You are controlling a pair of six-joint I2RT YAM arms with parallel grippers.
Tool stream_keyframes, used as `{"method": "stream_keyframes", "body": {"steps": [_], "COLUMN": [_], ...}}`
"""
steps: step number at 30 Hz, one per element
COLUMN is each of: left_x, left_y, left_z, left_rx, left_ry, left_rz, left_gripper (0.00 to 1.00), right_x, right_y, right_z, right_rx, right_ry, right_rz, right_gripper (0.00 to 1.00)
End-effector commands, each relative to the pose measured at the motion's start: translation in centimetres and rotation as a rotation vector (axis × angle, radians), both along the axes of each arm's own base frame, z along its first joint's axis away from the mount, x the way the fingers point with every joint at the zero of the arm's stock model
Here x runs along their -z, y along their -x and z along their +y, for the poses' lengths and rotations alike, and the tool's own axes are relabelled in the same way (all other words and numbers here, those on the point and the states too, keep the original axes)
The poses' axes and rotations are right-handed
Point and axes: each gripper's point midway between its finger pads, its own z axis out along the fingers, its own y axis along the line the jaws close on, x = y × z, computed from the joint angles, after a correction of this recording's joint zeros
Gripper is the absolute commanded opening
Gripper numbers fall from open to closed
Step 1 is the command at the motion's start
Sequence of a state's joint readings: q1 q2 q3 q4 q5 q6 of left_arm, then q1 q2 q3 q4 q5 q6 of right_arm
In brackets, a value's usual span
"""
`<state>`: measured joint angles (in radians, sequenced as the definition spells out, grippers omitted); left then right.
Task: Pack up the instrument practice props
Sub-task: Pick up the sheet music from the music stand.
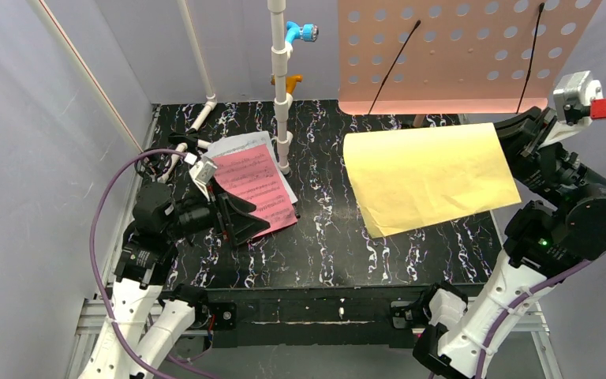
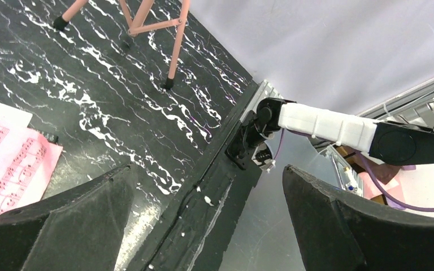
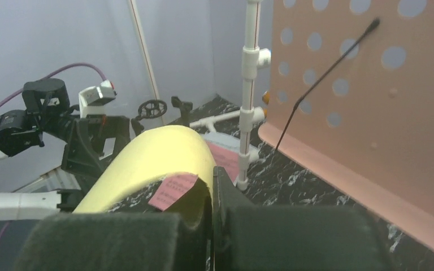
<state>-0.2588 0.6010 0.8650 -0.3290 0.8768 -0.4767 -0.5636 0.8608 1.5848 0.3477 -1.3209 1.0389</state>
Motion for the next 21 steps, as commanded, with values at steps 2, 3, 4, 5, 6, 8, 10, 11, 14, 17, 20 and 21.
{"method": "stream_keyframes", "body": {"steps": [2, 3, 4, 5, 6, 8, 10, 11, 14, 17, 20, 21], "left_x": [-1.4, -1.5, -1.3, -1.3, -1.0, 0.2, 1.1, 1.2, 1.7, 2.3, 2.9, 3.2], "left_y": [-0.1, -0.1, 0.3, 0.4, 0.4, 0.5, 0.7, 0.8, 1.1, 1.5, 2.0, 1.9], "left_z": [-0.9, -1.3, -1.9, -2.0, -2.1, -2.5, -3.1, -3.3, -3.9, -4.8, -5.6, -5.7], "left_rx": [0.025, 0.026, 0.032, 0.028, 0.019, 0.03, 0.046, 0.055, 0.076, 0.108, 0.134, 0.133], "left_ry": [0.0, 0.002, 0.019, 0.037, 0.051, 0.053, 0.048, 0.046, 0.039, 0.027, 0.005, -0.007], "left_rz": [-0.172, -0.219, -0.305, -0.355, -0.381, -0.338, -0.309, -0.306, -0.304, -0.306, -0.328, -0.343], "left_gripper": [1.0, 1.0, 1.0, 1.0, 1.0, 1.0, 1.0, 1.0, 1.0, 1.0, 1.0, 1.0], "right_x": [3.7, 4.5, 5.8, 6.8, 7.8, 9.4, 10.5, 10.7, 11.4, 12.1, 12.6, 12.8], "right_y": [-0.7, -0.8, -1.0, -1.0, -0.9, -0.7, -0.8, -0.8, -0.9, -0.8, -0.8, -0.7], "right_z": [-0.6, -0.7, -0.8, -0.9, -0.8, -0.8, -0.9, -0.9, -1.0, -0.9, -0.9, -0.9], "right_rx": [-0.005, -0.01, -0.019, -0.027, -0.042, -0.065, -0.073, -0.073, -0.077, -0.083, -0.089, -0.091], "right_ry": [-0.02, -0.034, -0.036, -0.05, -0.044, -0.058, -0.078, -0.081, -0.095, -0.106, -0.119, -0.121], "right_rz": [0.132, 0.173, 0.211, 0.256, 0.275, 0.324, 0.36, 0.365, 0.387, 0.408, 0.428, 0.433], "right_gripper": [0.01, 0.01, 0.01, 0.01, 0.01, 0.01, 0.01, 0.01, 0.01, 0.01, 0.01, 0.01]}}
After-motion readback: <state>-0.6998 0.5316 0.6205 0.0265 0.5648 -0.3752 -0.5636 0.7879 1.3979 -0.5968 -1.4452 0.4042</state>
